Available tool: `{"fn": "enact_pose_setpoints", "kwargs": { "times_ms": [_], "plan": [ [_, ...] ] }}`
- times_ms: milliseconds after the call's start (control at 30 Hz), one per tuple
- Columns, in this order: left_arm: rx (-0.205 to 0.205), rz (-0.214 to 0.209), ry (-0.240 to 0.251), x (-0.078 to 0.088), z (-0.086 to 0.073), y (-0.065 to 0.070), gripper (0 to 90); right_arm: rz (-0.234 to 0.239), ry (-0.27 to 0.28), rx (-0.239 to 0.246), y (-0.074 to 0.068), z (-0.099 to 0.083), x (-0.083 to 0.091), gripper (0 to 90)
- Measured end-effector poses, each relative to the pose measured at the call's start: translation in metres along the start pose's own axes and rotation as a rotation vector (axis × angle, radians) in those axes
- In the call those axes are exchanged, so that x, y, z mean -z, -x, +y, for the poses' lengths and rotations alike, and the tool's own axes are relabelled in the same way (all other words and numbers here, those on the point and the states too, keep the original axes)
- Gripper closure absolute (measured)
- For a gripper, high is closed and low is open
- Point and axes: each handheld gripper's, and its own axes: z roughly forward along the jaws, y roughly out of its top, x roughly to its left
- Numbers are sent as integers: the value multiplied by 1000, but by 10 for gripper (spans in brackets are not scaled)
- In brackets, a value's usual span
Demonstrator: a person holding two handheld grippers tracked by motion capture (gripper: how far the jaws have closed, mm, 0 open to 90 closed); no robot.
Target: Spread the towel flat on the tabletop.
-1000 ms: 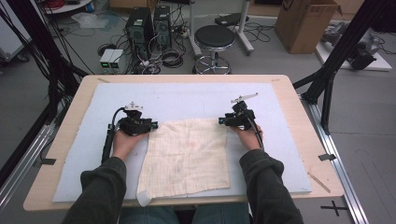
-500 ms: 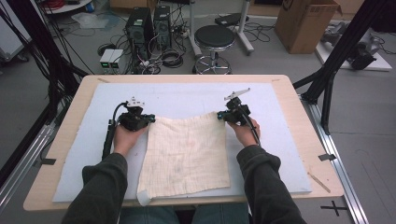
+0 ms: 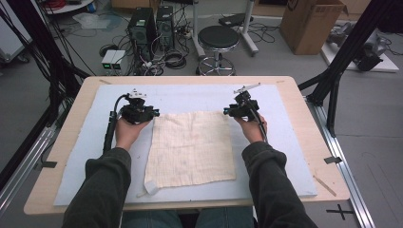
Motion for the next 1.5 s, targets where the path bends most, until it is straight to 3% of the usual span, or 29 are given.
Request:
{"fn": "enact_pose_setpoints", "kwargs": {
  "times_ms": [67,233,333,400,500,567,667,933,1300,1500],
  "plan": [
    [-1,-25,43,10,-3,5,651,43,18,-5,-3,-6,8,607],
    [-28,-67,64,33,-18,14,626,93,49,28,-17,-23,29,568],
    [-35,-78,65,43,-28,19,619,158,25,37,-25,-28,37,538],
    [-43,-82,54,47,-34,22,608,145,69,73,-34,-33,43,540],
    [-34,-85,64,51,-43,23,599,157,45,89,-39,-39,44,532],
    [-37,-91,33,52,-45,23,579,158,52,96,-42,-43,45,530],
    [-37,-96,65,57,-50,25,570,164,54,93,-44,-51,46,525],
    [-27,-99,76,60,-56,27,549,195,69,60,-46,-66,44,486],
    [-5,-116,101,57,-55,27,503,220,102,42,-44,-65,42,366],
    [0,-137,77,56,-53,27,451,220,111,42,-43,-63,39,309]
  ]
}}
